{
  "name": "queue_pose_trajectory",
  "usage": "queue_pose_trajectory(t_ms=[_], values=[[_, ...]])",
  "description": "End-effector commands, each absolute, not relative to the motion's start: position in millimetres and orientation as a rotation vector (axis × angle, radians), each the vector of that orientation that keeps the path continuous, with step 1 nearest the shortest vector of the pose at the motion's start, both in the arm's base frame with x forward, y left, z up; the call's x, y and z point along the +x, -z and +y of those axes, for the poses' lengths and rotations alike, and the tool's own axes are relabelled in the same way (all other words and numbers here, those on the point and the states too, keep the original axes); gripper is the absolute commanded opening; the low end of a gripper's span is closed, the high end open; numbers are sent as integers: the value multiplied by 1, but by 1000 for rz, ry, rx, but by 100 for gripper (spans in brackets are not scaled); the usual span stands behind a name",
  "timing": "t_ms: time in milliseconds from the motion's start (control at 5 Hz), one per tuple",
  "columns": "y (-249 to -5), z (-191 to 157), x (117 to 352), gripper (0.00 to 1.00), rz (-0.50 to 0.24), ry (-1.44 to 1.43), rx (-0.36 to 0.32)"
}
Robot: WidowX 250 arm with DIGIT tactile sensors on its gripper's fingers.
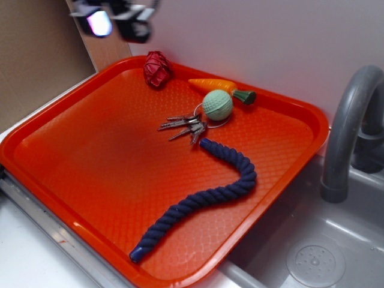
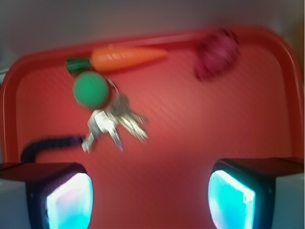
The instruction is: Grab the green ball.
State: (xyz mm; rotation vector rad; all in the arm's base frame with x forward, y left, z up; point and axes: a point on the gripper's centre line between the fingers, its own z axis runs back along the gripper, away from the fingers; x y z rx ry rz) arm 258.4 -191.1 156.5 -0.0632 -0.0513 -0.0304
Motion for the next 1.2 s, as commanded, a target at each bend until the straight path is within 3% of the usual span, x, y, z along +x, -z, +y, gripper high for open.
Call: queue_pose_trajectory(t_ms=[0,400,600,800,1000], values=[[-136,-243,294,100,-81,81,20],[-89,-249,298,100,-66,79,118],[-66,-250,306,100,-89,85,64],[-54,-254,313,100,-57,76,113],[-47,-250,314,100,-30,76,117]])
